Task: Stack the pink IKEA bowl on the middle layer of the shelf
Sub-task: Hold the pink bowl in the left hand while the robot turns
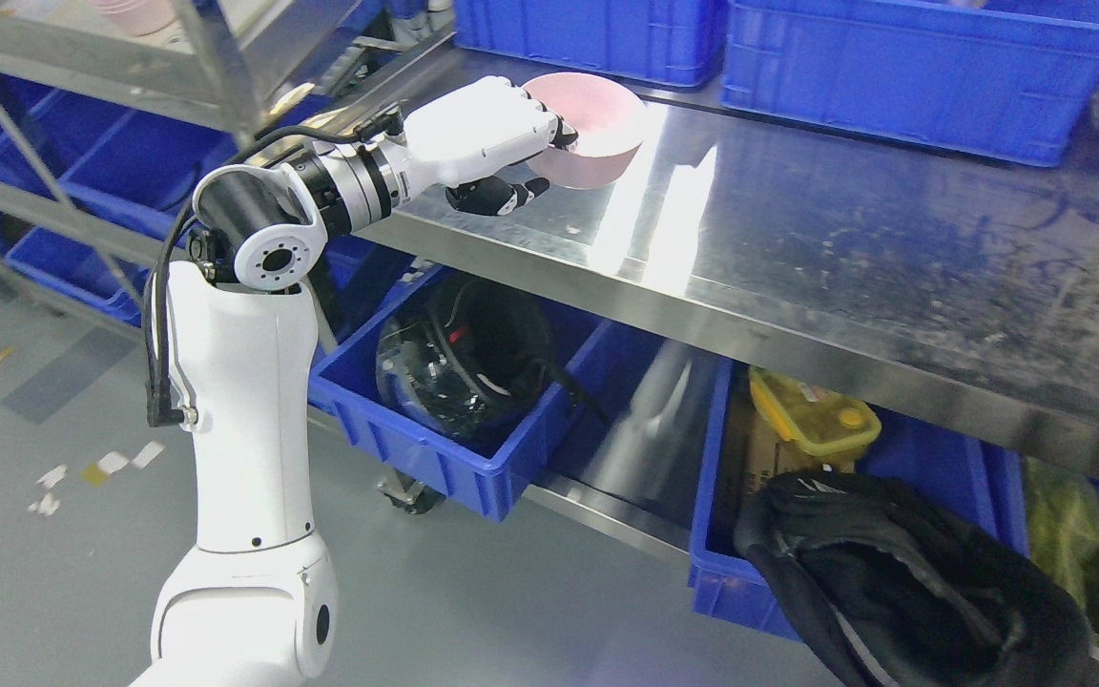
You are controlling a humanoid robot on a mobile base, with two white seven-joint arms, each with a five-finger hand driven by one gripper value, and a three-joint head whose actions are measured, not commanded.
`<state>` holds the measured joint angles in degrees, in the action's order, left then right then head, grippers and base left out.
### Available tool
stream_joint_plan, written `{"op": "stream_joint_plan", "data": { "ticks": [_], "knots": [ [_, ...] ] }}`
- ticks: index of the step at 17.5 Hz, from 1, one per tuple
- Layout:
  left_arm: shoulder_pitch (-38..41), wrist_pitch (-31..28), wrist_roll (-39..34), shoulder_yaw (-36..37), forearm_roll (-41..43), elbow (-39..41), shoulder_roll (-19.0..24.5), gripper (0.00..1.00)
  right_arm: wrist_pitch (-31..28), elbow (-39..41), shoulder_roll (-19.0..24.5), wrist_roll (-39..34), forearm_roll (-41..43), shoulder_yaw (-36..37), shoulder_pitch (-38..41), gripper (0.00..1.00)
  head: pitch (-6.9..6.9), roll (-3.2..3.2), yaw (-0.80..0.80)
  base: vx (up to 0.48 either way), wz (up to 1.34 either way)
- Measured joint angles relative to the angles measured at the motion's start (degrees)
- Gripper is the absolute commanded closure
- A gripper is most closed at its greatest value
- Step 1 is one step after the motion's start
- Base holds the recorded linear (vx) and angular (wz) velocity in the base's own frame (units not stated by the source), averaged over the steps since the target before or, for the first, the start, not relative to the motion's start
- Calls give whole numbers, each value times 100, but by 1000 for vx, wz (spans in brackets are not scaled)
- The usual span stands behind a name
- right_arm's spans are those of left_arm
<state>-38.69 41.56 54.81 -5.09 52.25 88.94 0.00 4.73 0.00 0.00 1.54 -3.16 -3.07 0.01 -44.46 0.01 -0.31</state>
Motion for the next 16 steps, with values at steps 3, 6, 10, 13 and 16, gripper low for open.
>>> {"op": "stream_joint_plan", "data": {
  "ticks": [3,6,10,13,16],
  "knots": [
    [14,0,-3,-59,-2,86,0,99,0,0,0,3,0,0,0,0,0,0,0,12,1009],
    [47,0,-5,-108,-3,147,0,99,0,0,0,14,0,1,-1,0,-1,0,0,55,1214],
    [71,0,-5,-146,-4,198,0,99,0,0,0,23,0,1,-1,0,-2,0,0,70,1086],
    [80,1,-6,-168,-5,229,0,99,0,0,0,13,0,0,0,0,-2,0,0,48,823],
    [85,1,-9,-182,-5,248,0,99,0,0,0,0,0,0,-1,0,-3,0,0,56,778]
  ]
}}
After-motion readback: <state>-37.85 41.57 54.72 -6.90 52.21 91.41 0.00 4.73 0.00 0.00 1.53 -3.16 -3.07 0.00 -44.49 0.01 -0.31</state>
